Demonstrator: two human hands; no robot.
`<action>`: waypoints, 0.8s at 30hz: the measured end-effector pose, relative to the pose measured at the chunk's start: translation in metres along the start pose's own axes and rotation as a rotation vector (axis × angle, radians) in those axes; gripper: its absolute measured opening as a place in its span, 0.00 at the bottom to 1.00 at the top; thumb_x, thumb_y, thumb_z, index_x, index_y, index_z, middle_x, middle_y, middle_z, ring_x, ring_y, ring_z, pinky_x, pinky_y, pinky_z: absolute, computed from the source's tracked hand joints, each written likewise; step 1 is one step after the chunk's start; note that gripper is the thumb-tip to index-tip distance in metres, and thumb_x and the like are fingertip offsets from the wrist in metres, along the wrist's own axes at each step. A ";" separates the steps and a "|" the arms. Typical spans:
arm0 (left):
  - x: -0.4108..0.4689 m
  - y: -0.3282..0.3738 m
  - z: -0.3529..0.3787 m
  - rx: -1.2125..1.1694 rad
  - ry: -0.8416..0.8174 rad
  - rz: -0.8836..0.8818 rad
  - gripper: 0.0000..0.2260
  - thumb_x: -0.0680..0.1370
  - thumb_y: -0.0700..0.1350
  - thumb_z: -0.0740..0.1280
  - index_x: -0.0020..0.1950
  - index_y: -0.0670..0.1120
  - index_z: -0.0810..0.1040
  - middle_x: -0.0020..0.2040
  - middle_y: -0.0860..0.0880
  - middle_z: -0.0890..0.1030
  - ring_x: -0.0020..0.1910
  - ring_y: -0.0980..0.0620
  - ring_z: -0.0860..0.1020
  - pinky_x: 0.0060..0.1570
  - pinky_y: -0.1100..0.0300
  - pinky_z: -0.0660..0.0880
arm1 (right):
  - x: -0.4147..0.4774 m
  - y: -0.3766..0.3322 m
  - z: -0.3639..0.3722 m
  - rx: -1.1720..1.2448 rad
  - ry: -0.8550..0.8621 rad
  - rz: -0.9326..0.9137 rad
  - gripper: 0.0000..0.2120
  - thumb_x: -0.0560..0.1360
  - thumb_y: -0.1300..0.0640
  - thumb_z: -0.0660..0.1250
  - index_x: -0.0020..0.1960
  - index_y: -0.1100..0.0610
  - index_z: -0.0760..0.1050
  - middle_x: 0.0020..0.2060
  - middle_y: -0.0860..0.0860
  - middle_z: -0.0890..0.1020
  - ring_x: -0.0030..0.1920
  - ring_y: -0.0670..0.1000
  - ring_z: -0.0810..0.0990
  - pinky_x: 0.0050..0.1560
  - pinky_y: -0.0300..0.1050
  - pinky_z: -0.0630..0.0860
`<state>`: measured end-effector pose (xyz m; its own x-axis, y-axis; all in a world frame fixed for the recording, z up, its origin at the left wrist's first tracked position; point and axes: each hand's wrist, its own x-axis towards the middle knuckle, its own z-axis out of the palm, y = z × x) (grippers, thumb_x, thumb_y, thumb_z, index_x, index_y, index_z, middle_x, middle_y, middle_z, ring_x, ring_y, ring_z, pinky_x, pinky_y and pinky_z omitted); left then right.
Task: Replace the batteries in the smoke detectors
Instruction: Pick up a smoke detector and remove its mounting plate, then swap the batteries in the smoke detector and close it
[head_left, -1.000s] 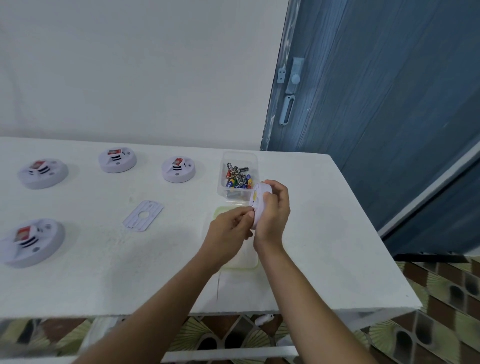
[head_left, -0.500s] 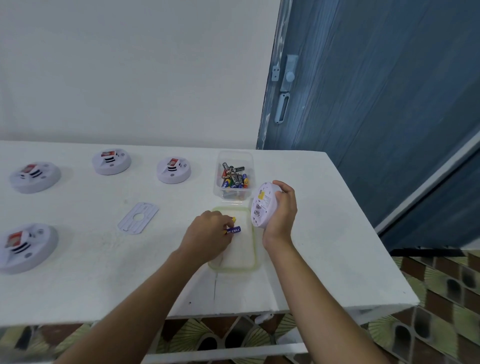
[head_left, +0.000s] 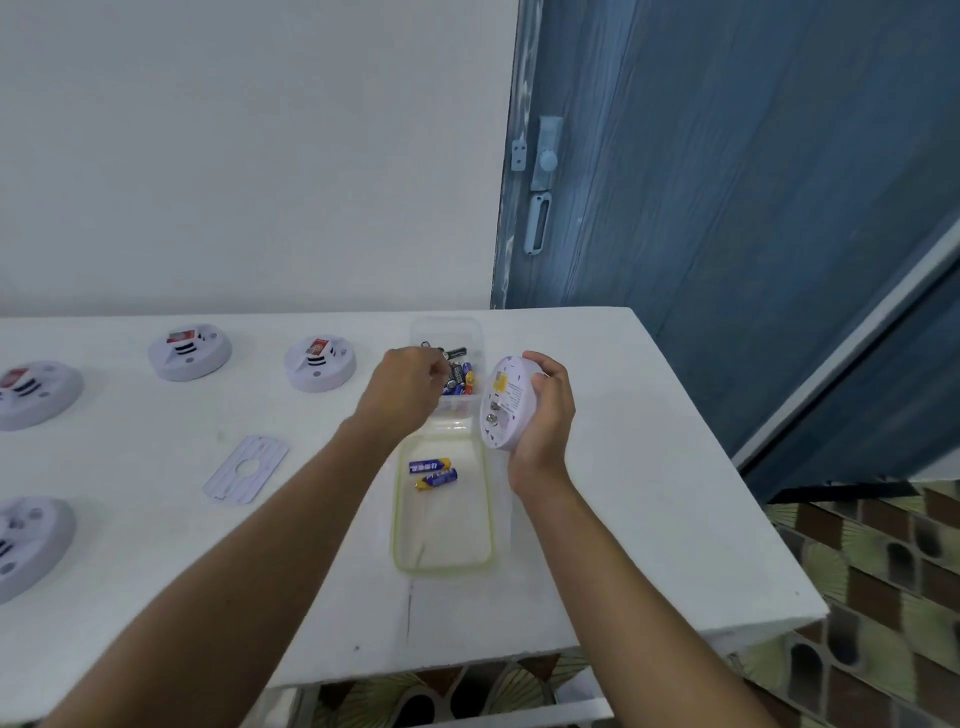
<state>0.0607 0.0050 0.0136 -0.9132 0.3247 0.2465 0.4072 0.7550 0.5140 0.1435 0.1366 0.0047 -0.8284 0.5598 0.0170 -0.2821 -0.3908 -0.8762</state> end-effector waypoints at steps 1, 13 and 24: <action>0.010 0.001 0.002 0.030 -0.041 -0.011 0.07 0.75 0.35 0.65 0.45 0.43 0.82 0.45 0.46 0.84 0.44 0.45 0.80 0.44 0.57 0.75 | 0.004 -0.002 0.001 0.002 -0.002 -0.008 0.15 0.68 0.55 0.58 0.52 0.54 0.77 0.48 0.48 0.80 0.50 0.47 0.79 0.45 0.37 0.77; 0.066 -0.003 0.022 0.383 -0.328 -0.079 0.04 0.69 0.38 0.68 0.37 0.43 0.72 0.43 0.44 0.78 0.38 0.44 0.79 0.35 0.55 0.76 | 0.028 -0.006 0.002 0.025 0.006 0.019 0.16 0.69 0.53 0.58 0.53 0.53 0.77 0.49 0.49 0.80 0.52 0.48 0.80 0.46 0.38 0.77; 0.061 0.014 0.012 0.400 -0.347 -0.108 0.10 0.70 0.41 0.70 0.45 0.41 0.70 0.41 0.44 0.72 0.36 0.46 0.73 0.32 0.58 0.68 | 0.033 -0.009 0.002 0.031 -0.002 0.052 0.16 0.69 0.52 0.58 0.53 0.52 0.77 0.50 0.49 0.80 0.54 0.50 0.79 0.46 0.40 0.78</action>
<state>0.0103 0.0417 0.0261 -0.9296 0.3514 -0.1114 0.3336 0.9304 0.1519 0.1174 0.1576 0.0138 -0.8434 0.5365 -0.0275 -0.2533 -0.4422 -0.8604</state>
